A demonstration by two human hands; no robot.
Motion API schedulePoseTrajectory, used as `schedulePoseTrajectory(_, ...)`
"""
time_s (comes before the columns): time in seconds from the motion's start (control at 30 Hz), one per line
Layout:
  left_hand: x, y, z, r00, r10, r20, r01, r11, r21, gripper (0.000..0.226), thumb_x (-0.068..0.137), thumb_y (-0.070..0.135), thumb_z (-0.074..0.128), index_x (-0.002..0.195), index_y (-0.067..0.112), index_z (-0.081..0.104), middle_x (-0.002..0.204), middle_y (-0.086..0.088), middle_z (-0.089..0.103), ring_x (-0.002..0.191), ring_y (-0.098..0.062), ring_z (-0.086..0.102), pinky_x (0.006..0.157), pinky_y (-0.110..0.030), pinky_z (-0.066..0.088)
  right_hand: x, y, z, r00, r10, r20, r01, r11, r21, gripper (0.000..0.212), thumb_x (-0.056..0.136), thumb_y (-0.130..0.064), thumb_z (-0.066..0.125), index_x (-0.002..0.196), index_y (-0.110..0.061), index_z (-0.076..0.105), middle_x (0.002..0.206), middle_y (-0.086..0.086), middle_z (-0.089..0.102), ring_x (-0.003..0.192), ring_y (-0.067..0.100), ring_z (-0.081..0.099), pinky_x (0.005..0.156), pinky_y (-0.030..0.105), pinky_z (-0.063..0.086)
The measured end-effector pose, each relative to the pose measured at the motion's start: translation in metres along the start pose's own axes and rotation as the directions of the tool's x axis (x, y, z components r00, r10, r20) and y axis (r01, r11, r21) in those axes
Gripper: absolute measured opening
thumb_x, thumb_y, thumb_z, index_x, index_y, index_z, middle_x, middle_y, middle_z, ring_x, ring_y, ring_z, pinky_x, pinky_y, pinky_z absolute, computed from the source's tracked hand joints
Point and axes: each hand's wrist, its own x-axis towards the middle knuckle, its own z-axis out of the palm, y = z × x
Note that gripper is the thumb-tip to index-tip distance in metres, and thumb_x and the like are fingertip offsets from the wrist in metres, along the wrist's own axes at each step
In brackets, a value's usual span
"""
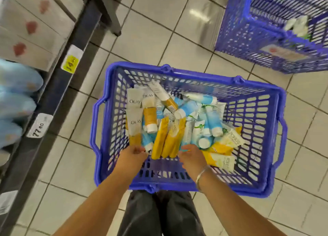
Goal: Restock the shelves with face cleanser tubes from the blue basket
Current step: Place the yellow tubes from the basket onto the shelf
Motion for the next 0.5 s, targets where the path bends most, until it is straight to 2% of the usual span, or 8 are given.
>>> schedulePoseTrajectory(0.03, 0.018, -0.003, 0.006, 1.0, 0.005, -0.016, -0.006, 1.0, -0.013, 0.014, 0.087, 0.011, 0.059, 0.1, 0.007, 0.06, 0.074, -0.004, 0.058, 0.061, -0.019, 0.049, 0.062, -0.03, 0.041, 0.018, 0.001, 0.01, 0.998, -0.045, -0.032, 0.045, 0.999, -0.007, 0.006, 0.088, -0.012, 0.055, 0.091, -0.014, 0.051, 0.075, 0.004, 0.054, 0.079, 0.024, 0.051, 0.073, 0.037, 0.043)
schedulePoseTrajectory(0.1, 0.048, -0.011, 0.016, 0.998, 0.019, -0.058, -0.021, 0.999, -0.045, 0.018, 0.087, 0.013, 0.061, 0.104, 0.011, 0.058, 0.087, -0.004, 0.06, 0.068, -0.019, 0.052, 0.063, -0.028, 0.04, 0.048, 0.004, 0.03, 0.987, -0.139, -0.083, 0.136, 0.99, -0.043, 0.013, 0.088, -0.016, 0.059, 0.088, -0.017, 0.047, 0.075, -0.002, 0.052, 0.082, 0.025, 0.054, 0.078, 0.039, 0.046)
schedulePoseTrajectory(0.17, 0.073, -0.023, 0.027, 0.996, 0.028, -0.086, -0.034, 0.997, -0.07, 0.02, 0.086, 0.012, 0.062, 0.106, 0.013, 0.058, 0.097, -0.004, 0.059, 0.077, -0.019, 0.054, 0.067, -0.028, 0.039, 0.07, 0.01, 0.049, 0.971, -0.2, -0.129, 0.196, 0.979, -0.048, 0.023, 0.085, -0.018, 0.063, 0.076, -0.021, 0.043, 0.074, -0.003, 0.052, 0.076, 0.022, 0.055, 0.071, 0.033, 0.042)
schedulePoseTrajectory(0.23, 0.094, -0.037, 0.04, 0.998, 0.059, -0.036, -0.062, 0.996, -0.07, 0.027, 0.086, 0.006, 0.06, 0.112, 0.009, 0.056, 0.106, -0.007, 0.059, 0.089, -0.02, 0.054, 0.072, -0.029, 0.04, 0.087, 0.018, 0.062, 0.962, -0.219, -0.164, 0.21, 0.975, -0.068, 0.023, 0.083, -0.022, 0.067, 0.079, -0.017, 0.045, 0.077, -0.003, 0.054, 0.072, 0.018, 0.053, 0.065, 0.025, 0.036)
schedulePoseTrajectory(0.3, 0.11, -0.05, 0.053, 0.996, 0.047, 0.079, -0.043, 0.998, -0.048, 0.034, 0.085, 0.002, 0.06, 0.118, 0.005, 0.053, 0.111, -0.01, 0.059, 0.099, -0.023, 0.056, 0.082, -0.032, 0.047, 0.103, 0.03, 0.07, 0.954, -0.219, -0.203, 0.197, 0.973, -0.12, 0.027, 0.083, -0.027, 0.066, 0.096, -0.01, 0.051, 0.097, 0.008, 0.059, 0.087, 0.026, 0.057, 0.075, 0.032, 0.044)
schedulePoseTrajectory(0.37, 0.121, -0.059, 0.062, 0.983, 0.03, 0.179, -0.036, 0.999, 0.033, 0.034, 0.083, 0.0, 0.062, 0.116, 0.001, 0.054, 0.112, -0.015, 0.062, 0.106, -0.03, 0.058, 0.094, -0.042, 0.046, 0.115, 0.041, 0.077, 0.947, -0.217, -0.235, 0.181, 0.969, -0.168, 0.04, 0.088, -0.026, 0.06, 0.119, -0.005, 0.048, 0.12, 0.015, 0.056, 0.11, 0.03, 0.054, 0.092, 0.04, 0.044)
schedulePoseTrajectory(0.43, 0.13, -0.064, 0.063, 0.984, 0.026, 0.174, -0.049, 0.99, 0.129, 0.034, 0.082, 0.003, 0.064, 0.115, 0.003, 0.055, 0.112, -0.014, 0.062, 0.105, -0.028, 0.058, 0.094, -0.041, 0.046, 0.119, 0.048, 0.082, 0.955, -0.198, -0.219, 0.164, 0.973, -0.163, 0.052, 0.092, -0.024, 0.054, 0.136, -0.003, 0.036, 0.136, 0.014, 0.047, 0.125, 0.027, 0.046, 0.102, 0.037, 0.038)
schedulePoseTrajectory(0.5, 0.136, -0.069, 0.063, 0.99, 0.019, 0.137, -0.049, 0.975, 0.216, 0.038, 0.083, 0.01, 0.066, 0.118, 0.007, 0.052, 0.114, -0.011, 0.061, 0.106, -0.027, 0.057, 0.094, -0.041, 0.046, 0.117, 0.053, 0.085, 0.958, -0.191, -0.213, 0.174, 0.98, -0.096, 0.052, 0.093, -0.022, 0.052, 0.139, -0.003, 0.034, 0.137, 0.012, 0.049, 0.124, 0.025, 0.047, 0.097, 0.024, 0.037)
